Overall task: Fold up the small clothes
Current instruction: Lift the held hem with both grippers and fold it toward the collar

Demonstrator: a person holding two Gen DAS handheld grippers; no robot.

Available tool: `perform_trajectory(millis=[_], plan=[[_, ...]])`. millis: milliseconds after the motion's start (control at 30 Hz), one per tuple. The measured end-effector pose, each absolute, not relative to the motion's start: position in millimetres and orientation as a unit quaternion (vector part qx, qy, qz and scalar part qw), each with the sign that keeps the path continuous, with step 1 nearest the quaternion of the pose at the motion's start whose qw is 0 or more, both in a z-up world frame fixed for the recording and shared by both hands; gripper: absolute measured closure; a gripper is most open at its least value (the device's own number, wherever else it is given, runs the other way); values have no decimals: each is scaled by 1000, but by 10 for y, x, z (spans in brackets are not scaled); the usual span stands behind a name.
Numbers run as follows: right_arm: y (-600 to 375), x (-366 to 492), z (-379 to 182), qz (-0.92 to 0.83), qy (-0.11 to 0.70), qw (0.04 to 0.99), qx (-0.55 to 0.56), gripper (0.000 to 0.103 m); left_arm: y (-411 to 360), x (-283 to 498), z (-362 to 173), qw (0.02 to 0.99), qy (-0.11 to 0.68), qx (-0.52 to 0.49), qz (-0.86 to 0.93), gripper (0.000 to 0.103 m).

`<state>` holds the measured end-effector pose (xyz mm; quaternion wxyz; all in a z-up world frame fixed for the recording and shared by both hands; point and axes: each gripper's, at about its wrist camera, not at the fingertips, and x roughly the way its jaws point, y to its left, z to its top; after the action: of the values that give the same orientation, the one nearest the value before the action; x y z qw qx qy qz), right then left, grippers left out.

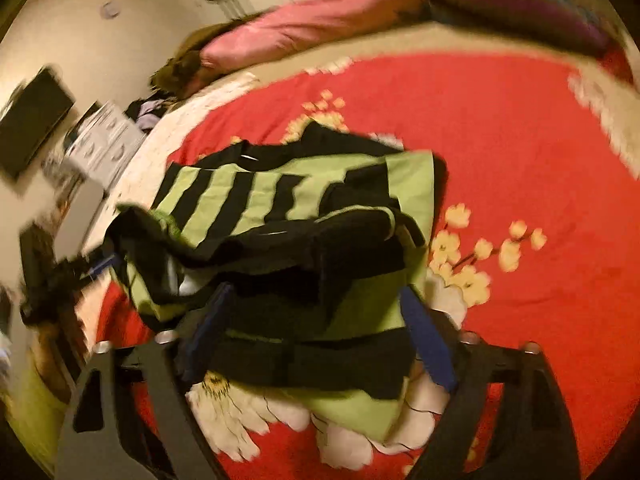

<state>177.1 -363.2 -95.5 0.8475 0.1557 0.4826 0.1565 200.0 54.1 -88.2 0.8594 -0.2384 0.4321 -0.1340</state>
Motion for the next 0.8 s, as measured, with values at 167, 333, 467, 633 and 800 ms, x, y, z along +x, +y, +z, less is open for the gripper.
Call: perform_trajectory(millis=[167,333,467,633,800], plan=[[-3776,1973,-851,160,459,838,247,92,545,2160,-880,848,436,-269,-137,103],[-4044,2193,-888,147,431,804,383,92,628,2328,-645,854,394,-318,-117,103],[-4133,2315,-1017,118,408,797,429,84,659,2403,-587,867,363,-335,-63,98],[-4264,2234,-990,82,375,823,418,41,819,2234,-620,891,328,-315,-21,75],[-4108,2177,-880,91,396,872,274,25,893,2169,-708,912,338,-233,-13,57]])
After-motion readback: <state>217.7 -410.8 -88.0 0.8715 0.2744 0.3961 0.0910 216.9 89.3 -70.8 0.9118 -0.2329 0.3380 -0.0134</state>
